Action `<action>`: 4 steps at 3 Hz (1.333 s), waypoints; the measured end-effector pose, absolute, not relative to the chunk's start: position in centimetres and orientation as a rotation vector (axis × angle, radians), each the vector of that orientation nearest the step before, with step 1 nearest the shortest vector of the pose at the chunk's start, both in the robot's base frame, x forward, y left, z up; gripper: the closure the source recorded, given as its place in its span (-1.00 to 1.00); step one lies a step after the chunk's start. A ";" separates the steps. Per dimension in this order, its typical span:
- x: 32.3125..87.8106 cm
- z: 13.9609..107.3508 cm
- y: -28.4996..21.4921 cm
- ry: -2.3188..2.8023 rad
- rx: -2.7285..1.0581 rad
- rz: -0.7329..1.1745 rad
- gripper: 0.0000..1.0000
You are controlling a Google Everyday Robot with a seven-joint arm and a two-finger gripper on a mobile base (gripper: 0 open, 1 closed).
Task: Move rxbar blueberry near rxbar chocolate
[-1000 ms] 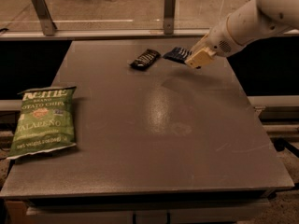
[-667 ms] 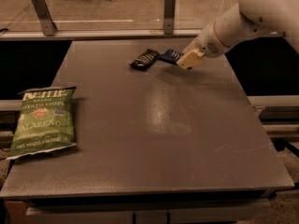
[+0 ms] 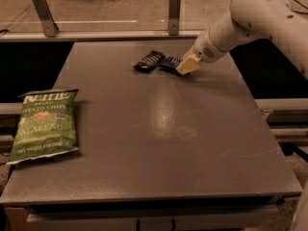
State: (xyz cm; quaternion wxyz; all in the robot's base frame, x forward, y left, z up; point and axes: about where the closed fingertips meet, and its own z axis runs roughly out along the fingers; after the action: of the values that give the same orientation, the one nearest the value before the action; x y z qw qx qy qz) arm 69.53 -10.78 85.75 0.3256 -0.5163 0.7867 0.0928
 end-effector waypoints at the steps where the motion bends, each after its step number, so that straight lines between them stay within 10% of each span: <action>1: 69.8 85.3 -10.2 2.065 -1.358 0.256 -0.27; 3: 69.8 85.3 -9.0 2.046 -1.368 0.292 -1.00; 4: 69.8 85.3 -9.0 2.046 -1.368 0.293 -1.00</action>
Offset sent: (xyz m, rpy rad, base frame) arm 0.0049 0.0125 -0.0027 0.0191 0.0132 0.0153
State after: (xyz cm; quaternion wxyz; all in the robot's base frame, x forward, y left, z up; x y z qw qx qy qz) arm 69.82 -9.00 85.35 0.3255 -0.5220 0.7804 0.1119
